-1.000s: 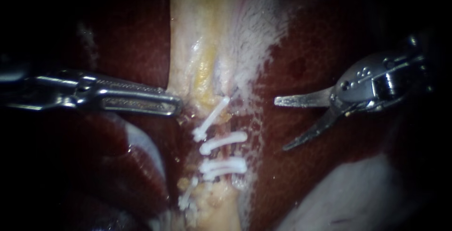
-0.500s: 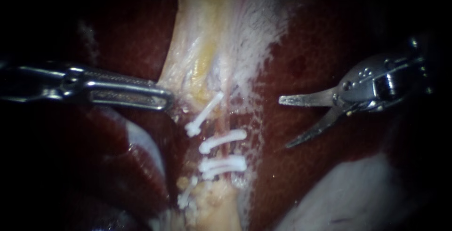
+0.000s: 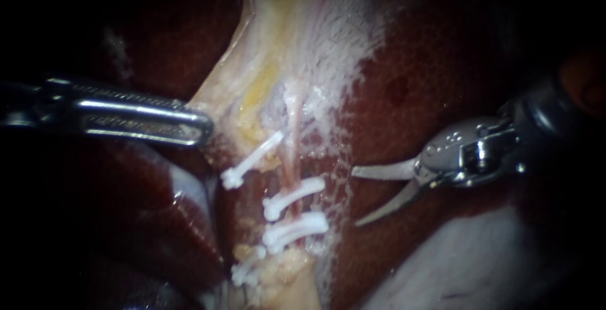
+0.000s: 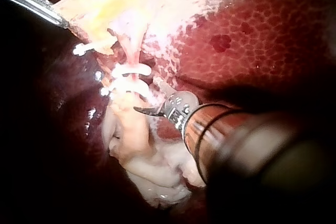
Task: Go to the cutting position right tube
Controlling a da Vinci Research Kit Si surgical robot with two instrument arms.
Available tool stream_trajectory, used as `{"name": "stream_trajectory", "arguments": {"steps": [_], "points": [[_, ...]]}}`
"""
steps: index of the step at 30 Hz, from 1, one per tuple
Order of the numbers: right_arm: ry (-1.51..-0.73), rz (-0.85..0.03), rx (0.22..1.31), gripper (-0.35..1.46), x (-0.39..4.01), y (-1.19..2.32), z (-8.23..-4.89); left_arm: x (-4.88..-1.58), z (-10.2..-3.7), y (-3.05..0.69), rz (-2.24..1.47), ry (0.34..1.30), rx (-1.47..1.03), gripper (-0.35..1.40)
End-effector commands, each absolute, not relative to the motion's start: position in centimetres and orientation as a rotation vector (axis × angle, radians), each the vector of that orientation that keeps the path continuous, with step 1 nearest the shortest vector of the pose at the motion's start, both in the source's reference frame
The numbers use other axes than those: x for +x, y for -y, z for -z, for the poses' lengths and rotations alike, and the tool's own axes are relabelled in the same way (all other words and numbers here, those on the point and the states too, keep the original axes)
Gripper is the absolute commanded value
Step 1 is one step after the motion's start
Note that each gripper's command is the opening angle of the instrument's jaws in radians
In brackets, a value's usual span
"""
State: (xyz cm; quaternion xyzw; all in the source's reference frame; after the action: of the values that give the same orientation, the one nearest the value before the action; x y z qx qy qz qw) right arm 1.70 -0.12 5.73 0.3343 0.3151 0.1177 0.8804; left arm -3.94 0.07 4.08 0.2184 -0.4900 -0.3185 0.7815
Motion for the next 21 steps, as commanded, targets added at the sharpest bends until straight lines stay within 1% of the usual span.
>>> {"name": "stream_trajectory", "arguments": {"steps": [1,3,4,8,12,21], "points": [[-0.661,-0.246,0.704,0.78,1.73,0.13,-5.74,-3.94,-4.07,-0.07,0.689,1.059,0.471,-0.35],[-0.659,-0.251,0.726,0.71,1.8,0.16,-5.78,-3.93,-4.06,-0.07,0.689,1.058,0.472,-0.35],[-0.661,-0.24,0.736,0.7,1.83,0.17,-5.8,-3.93,-4.05,-0.07,0.69,1.061,0.471,-0.35],[-0.656,-0.24,0.748,0.63,1.92,0.2,-5.87,-3.93,-4.03,-0.06,0.69,1.061,0.472,-0.35],[-0.672,-0.242,0.765,0.55,1.99,0.18,-5.93,-3.93,-4.01,-0.05,0.689,1.061,0.472,-0.35],[-0.671,-0.245,0.769,0.36,2.1,0.18,-6.08,-3.92,-3.99,-0.05,0.689,1.062,0.473,-0.35]]}}
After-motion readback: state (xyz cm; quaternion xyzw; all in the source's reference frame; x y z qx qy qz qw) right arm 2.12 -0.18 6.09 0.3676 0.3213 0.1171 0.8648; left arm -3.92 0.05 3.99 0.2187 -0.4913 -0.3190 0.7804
